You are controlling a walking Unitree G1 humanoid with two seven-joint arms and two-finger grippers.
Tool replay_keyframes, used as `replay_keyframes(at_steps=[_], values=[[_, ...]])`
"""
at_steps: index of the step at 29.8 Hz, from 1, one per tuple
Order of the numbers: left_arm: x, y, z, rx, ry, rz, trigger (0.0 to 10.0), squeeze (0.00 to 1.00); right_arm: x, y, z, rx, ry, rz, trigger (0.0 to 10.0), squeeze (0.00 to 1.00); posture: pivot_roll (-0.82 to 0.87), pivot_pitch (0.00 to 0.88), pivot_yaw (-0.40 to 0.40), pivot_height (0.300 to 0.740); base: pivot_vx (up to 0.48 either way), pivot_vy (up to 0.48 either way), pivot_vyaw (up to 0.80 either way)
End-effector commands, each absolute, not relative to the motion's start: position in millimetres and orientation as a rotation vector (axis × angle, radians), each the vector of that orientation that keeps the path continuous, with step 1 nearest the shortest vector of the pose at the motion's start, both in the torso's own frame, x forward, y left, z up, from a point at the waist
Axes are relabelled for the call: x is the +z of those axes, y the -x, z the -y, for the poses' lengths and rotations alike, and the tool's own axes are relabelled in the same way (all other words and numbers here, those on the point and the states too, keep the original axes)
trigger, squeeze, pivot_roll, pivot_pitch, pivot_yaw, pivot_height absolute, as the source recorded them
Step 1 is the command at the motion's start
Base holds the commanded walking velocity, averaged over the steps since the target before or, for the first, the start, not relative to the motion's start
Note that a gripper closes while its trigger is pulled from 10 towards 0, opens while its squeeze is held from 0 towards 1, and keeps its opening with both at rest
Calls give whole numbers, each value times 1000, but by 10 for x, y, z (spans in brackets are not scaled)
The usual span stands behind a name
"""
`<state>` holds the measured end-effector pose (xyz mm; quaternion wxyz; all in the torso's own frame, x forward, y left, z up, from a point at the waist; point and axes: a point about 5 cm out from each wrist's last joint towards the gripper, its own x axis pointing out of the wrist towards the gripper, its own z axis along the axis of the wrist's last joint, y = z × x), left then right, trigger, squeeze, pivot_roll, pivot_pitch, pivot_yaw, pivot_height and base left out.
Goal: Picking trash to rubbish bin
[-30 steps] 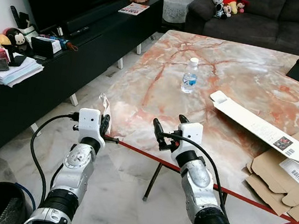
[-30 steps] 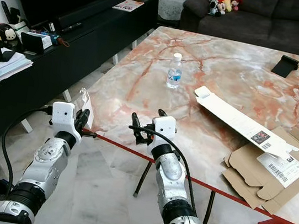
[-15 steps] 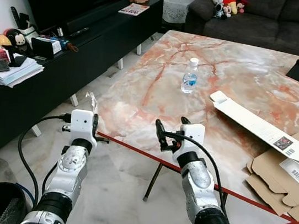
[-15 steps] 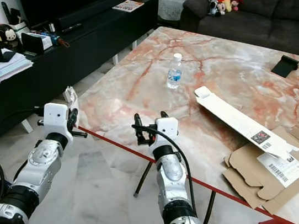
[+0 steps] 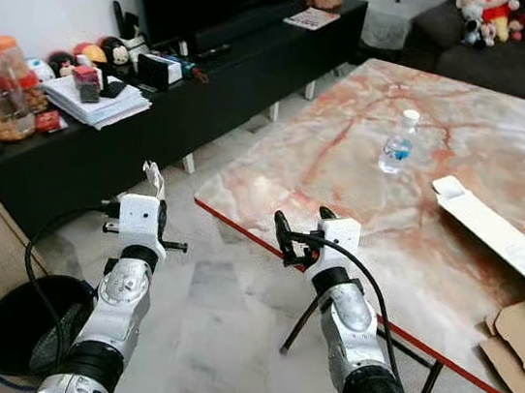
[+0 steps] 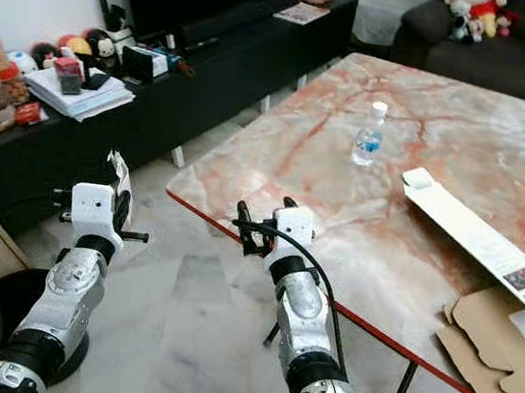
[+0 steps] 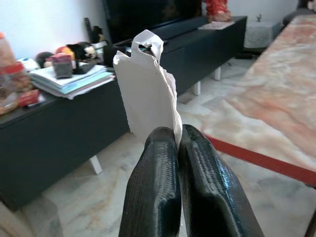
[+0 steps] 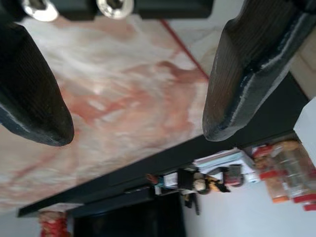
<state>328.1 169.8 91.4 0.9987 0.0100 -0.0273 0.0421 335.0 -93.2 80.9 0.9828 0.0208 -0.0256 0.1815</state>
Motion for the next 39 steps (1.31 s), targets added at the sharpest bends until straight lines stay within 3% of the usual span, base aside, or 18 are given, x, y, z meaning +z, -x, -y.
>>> replay_keyframes(at_steps=[1, 39], values=[[970, -3289, -1735, 93, -41, 79, 10000, 0, 802, -3344, 891, 374, -45, 48, 10000, 0, 55, 0, 103, 740, 0, 0, 794], [937, -3211, -1893, 180, -32, 77, 10000, 0, 735, -3305, 878, 413, -37, 15, 10000, 0, 71, 0, 54, 740, 0, 0, 794]])
